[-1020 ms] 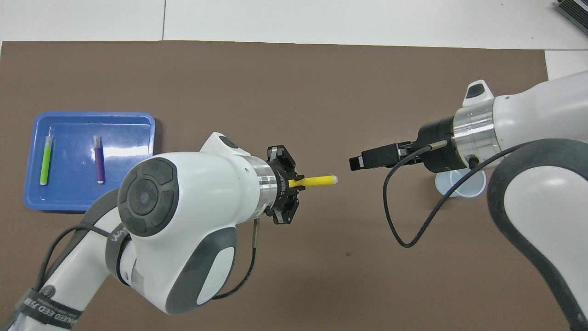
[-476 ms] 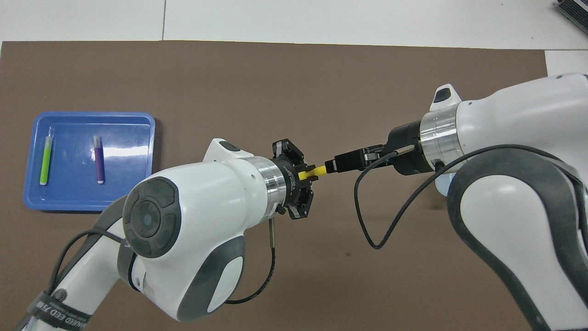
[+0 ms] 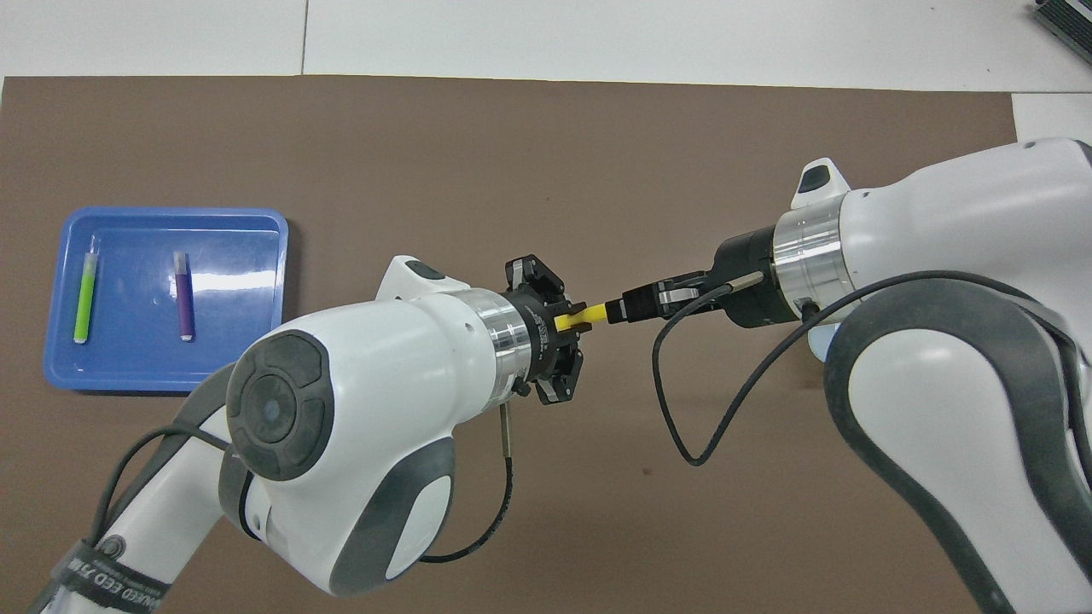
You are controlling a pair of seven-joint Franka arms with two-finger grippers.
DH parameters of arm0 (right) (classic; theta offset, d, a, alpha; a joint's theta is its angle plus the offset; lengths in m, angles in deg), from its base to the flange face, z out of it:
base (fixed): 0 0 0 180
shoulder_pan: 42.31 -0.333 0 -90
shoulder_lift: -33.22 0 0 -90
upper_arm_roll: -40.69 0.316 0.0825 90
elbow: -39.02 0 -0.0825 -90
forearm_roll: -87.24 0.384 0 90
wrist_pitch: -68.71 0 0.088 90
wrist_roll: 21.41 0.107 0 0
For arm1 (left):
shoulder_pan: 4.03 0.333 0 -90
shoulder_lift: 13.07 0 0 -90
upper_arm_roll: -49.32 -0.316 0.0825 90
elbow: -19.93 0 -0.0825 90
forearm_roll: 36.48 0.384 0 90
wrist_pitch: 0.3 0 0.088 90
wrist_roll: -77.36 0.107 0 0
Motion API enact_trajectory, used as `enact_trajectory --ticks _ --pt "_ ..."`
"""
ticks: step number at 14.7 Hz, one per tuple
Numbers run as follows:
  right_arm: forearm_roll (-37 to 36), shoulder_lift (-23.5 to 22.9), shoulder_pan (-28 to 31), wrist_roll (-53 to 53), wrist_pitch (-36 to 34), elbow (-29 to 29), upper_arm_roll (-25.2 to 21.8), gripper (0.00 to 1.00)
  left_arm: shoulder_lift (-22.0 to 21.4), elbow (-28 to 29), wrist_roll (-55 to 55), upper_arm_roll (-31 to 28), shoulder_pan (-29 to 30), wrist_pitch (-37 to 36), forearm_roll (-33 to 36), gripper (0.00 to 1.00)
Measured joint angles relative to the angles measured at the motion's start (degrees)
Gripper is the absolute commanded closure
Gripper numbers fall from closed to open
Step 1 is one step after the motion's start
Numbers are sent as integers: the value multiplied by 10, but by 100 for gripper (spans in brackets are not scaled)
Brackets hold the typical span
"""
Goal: Transfer and insert pens with both arms
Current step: 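Grasp the yellow pen tip with the right gripper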
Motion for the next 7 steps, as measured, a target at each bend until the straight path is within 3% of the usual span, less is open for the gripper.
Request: enact_trajectory --ticks 1,3,4,7 --pt "0 0 0 0 0 0 0 70 0 0 0 0 0 0 0 100" --pt "9 0 -1 0 0 0 0 85 1 0 0 0 0 1 0 100" --pt "9 0 -1 0 0 0 0 97 1 0 -1 0 0 1 0 100" --pt "17 0 -1 0 0 1 0 100 1 1 -1 0 0 4 -2 100"
